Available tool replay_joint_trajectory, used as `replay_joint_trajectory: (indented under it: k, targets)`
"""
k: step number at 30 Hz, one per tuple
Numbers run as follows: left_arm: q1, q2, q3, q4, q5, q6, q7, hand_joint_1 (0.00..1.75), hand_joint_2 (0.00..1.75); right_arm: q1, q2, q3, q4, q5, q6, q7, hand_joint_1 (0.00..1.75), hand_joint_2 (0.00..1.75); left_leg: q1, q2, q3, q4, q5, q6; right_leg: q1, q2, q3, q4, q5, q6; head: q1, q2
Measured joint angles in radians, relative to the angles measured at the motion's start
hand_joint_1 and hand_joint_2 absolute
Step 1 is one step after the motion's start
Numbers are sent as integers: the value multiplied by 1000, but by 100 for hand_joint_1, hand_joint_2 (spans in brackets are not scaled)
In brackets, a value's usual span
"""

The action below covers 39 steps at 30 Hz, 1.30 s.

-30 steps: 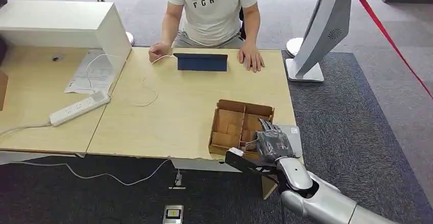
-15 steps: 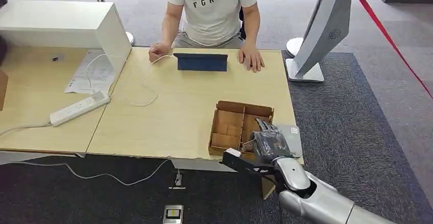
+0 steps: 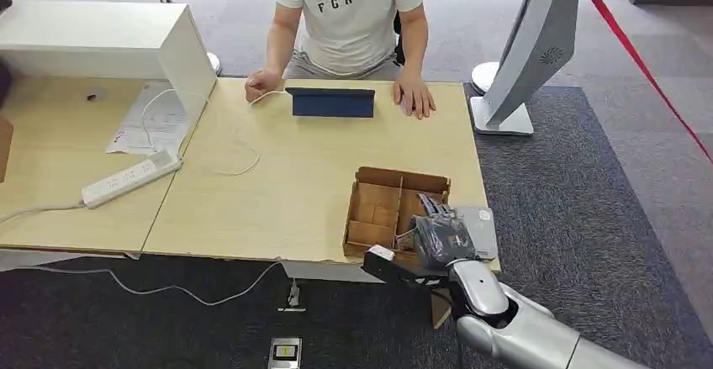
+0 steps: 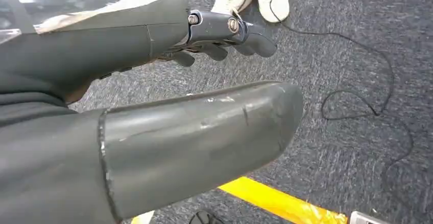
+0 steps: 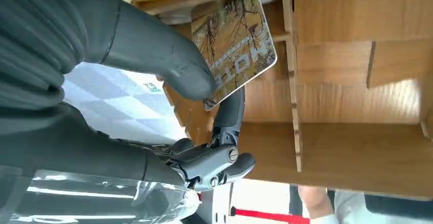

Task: Pass the card to the sensor for recognition and then transmit it.

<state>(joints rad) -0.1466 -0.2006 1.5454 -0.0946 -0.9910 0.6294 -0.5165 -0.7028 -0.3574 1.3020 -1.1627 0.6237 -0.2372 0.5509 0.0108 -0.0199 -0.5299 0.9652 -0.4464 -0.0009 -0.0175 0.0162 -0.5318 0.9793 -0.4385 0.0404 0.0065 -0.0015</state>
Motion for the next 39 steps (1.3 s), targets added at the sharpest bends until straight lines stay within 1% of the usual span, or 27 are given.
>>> replay_joint_trajectory:
  k: [3,7,11,15,22,29,35,39]
  targets:
    - [0,0,0,0,-9,-2,0,0,0,-3,0,-2,-5,26,-32,7,175,175,0,0,0,0,0,0,0,0,0,0,0,0,0,0]
    - [0,0,0,0,-19,-13,-2,0,0,-24,-2,-6,-21,46,-51,27,175,175,0,0,0,0,0,0,0,0,0,0,0,0,0,0]
    - [0,0,0,0,-27,-32,-9,0,0,-29,-13,-14,-48,56,-54,59,175,175,0,0,0,0,0,0,0,0,0,0,0,0,0,0]
    - [1,0,0,0,-39,-41,-11,0,0,-29,-36,-20,-84,72,-57,92,175,175,0,0,0,0,0,0,0,0,0,0,0,0,0,0]
    - [1,0,0,0,-45,-47,-15,0,0,-25,-66,-39,-135,89,-60,114,175,175,0,0,0,0,0,0,0,0,0,0,0,0,0,0]
    - [1,0,0,0,-65,-59,-14,0,0,-40,-73,-60,-161,120,-41,128,175,175,0,0,0,0,0,0,0,0,0,0,0,0,0,0]
    - [1,1,-1,0,-85,-80,-17,0,0,-114,-71,-84,-160,117,-8,140,175,175,0,0,0,0,0,0,0,0,0,0,1,0,0,0]
    - [0,2,-1,0,-97,-97,-24,0,0,-171,-60,-94,-150,101,20,140,175,175,0,0,0,0,0,0,0,0,0,0,1,0,0,0]
